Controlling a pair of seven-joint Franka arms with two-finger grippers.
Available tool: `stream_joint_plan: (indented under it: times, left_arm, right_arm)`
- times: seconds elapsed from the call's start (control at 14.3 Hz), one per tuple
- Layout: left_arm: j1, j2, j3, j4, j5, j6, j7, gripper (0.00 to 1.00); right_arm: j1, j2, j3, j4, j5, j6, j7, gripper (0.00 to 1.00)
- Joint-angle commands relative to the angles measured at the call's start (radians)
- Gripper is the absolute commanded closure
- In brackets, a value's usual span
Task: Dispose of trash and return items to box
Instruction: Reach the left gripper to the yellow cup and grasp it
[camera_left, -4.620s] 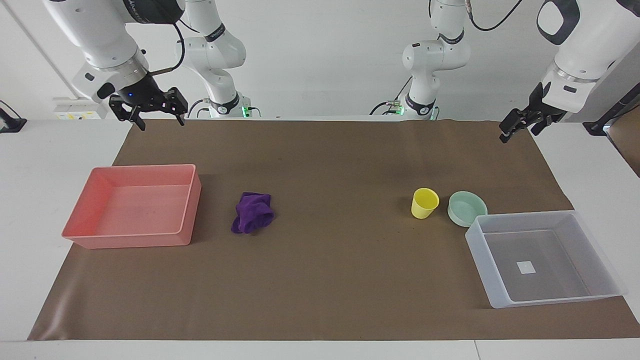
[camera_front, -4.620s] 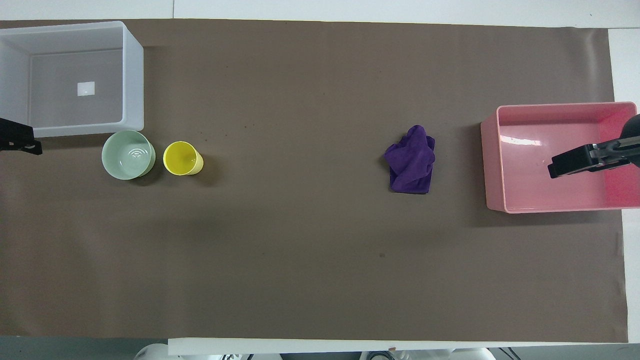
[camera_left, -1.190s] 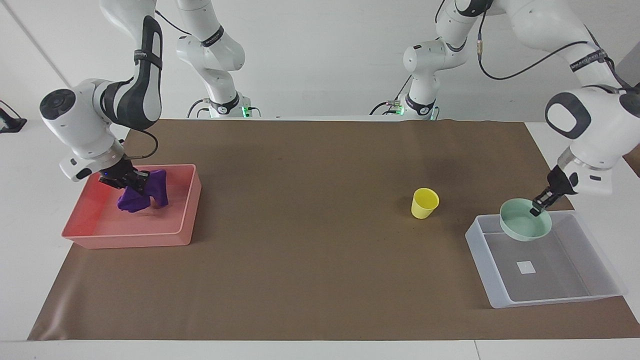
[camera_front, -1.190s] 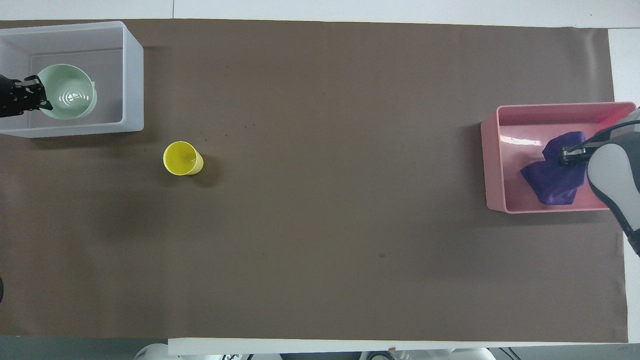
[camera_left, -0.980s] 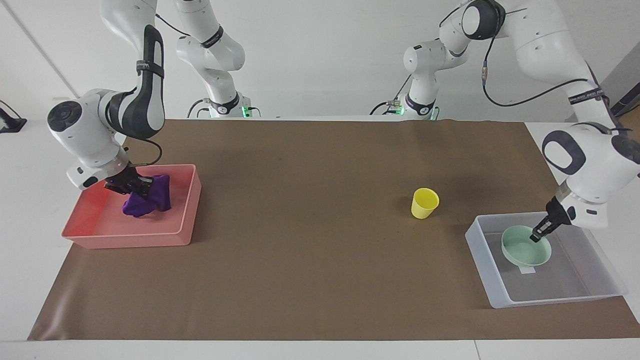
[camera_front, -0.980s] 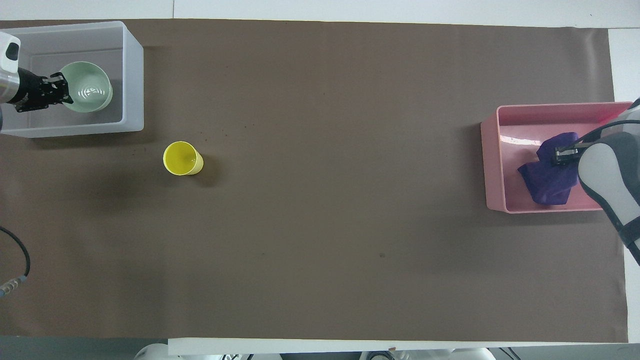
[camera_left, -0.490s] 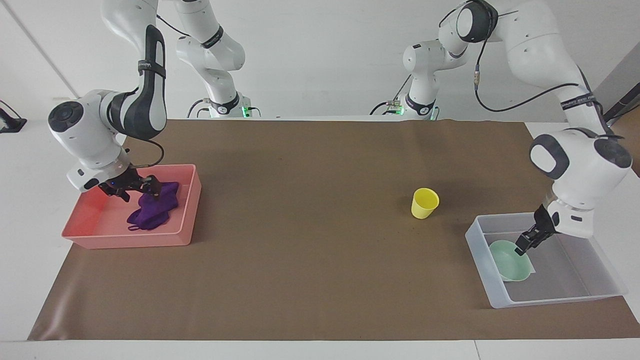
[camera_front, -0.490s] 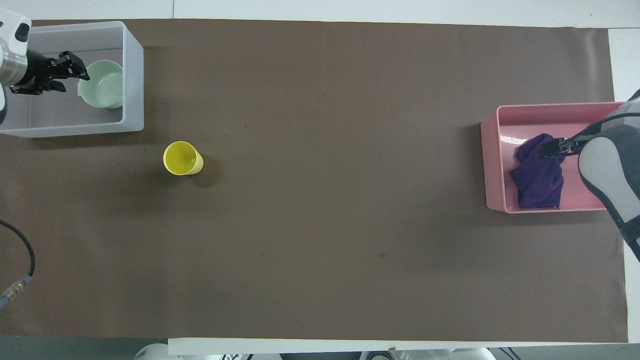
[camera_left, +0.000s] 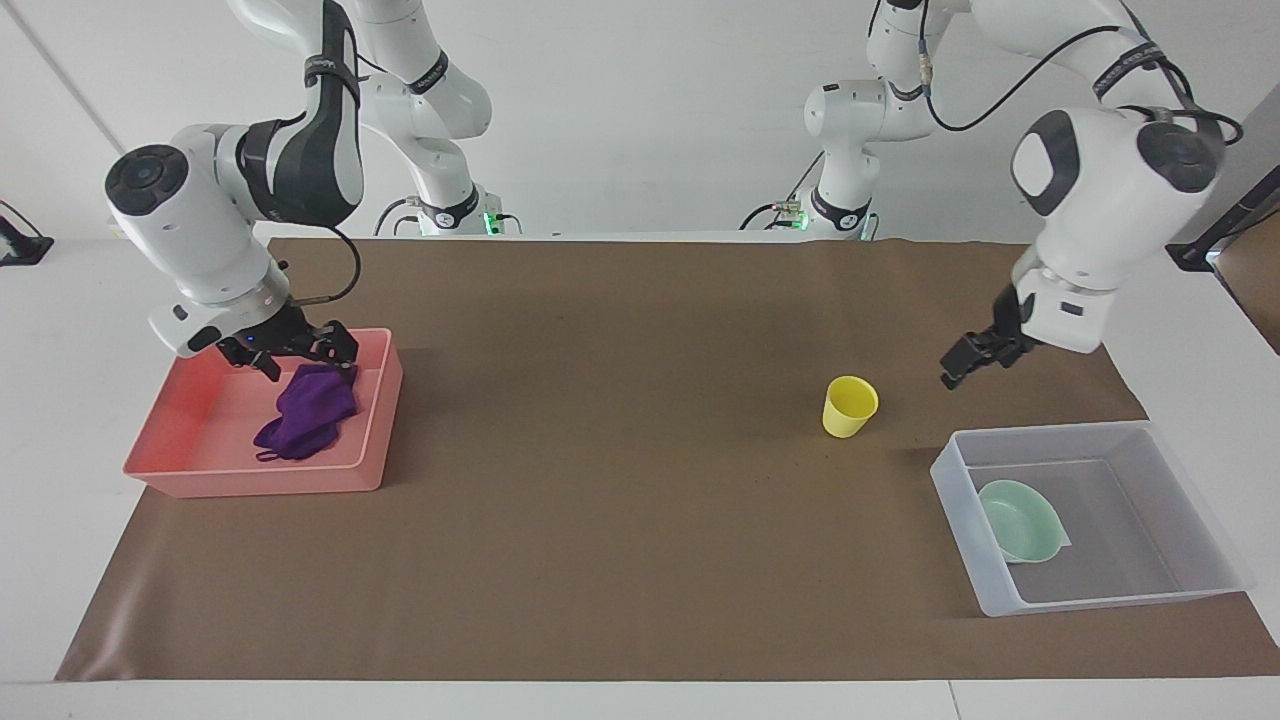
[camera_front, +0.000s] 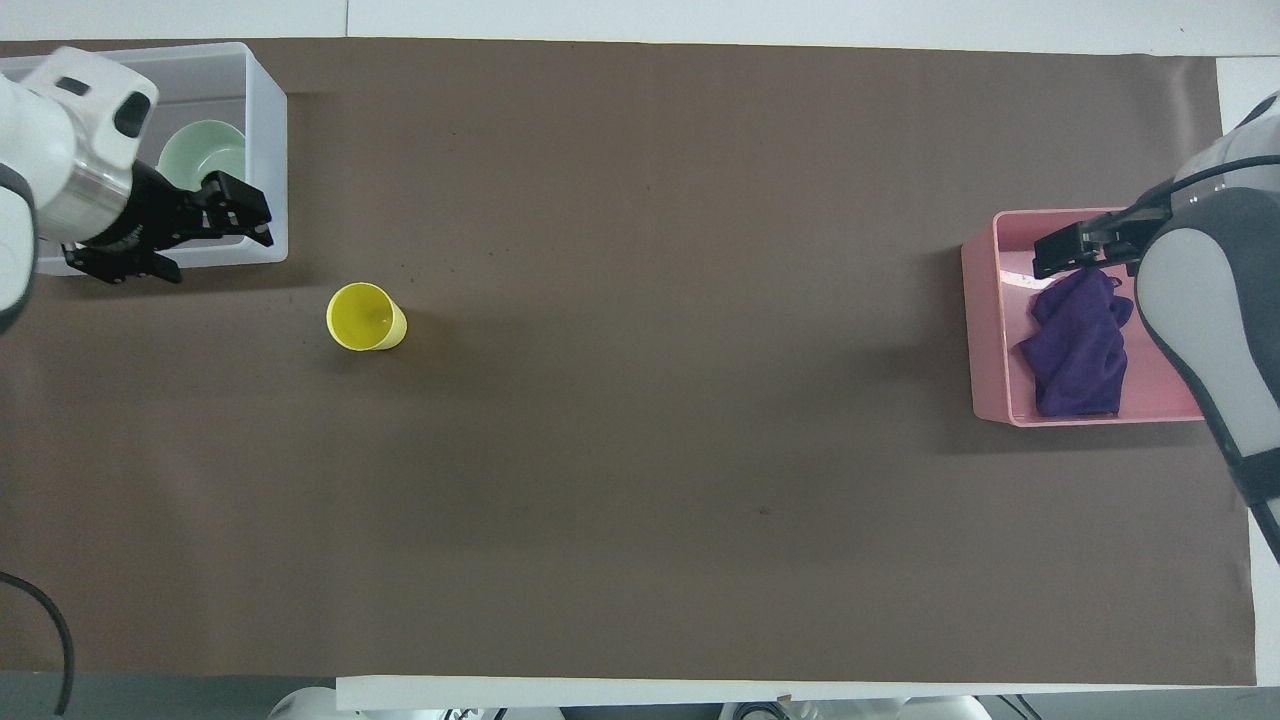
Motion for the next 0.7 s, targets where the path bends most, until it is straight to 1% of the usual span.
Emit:
stream_joint_plan:
  times: [0.0, 0.07, 0.14, 0.21, 0.35, 0.42, 0.49, 0.63]
  left_arm:
    - [-0.030, -0.119, 0.015, -0.314, 0.012, 0.266, -0.021, 0.00]
    - [-0.030, -0.110, 0.013, -0.360, 0.012, 0.351, -0.021, 0.00]
    - [-0.033, -0.097, 0.013, -0.383, 0.012, 0.398, -0.021, 0.01]
    - [-0.036, -0.078, 0.015, -0.403, 0.012, 0.423, -0.024, 0.13]
    - [-0.031, -0.067, 0.015, -0.411, 0.012, 0.440, -0.046, 0.79]
    - [-0.025, -0.067, 0.015, -0.410, 0.012, 0.440, -0.046, 0.92]
    - [-0.025, -0.066, 0.016, -0.408, 0.012, 0.442, -0.049, 0.98]
    - [-0.024, -0.060, 0.015, -0.398, 0.012, 0.442, -0.052, 1.00]
  right_arm:
    - [0.005, 0.019, 0.001, 0.096, 0.053, -0.087, 0.013, 0.01]
    - [0.007, 0.014, 0.003, 0.107, 0.053, -0.105, 0.013, 0.01]
    - [0.005, 0.008, 0.015, 0.125, 0.053, -0.139, 0.013, 0.01]
    - [0.004, 0.006, 0.020, 0.165, 0.045, -0.188, 0.013, 0.01]
    - [0.001, 0.008, 0.020, 0.270, 0.033, -0.307, 0.004, 0.01]
    - [0.001, 0.006, 0.018, 0.300, 0.030, -0.355, 0.000, 0.01]
    - [0.001, 0.002, 0.020, 0.321, 0.009, -0.392, -0.014, 0.01]
    - [0.004, -0.011, 0.026, 0.328, -0.085, -0.428, -0.087, 0.00]
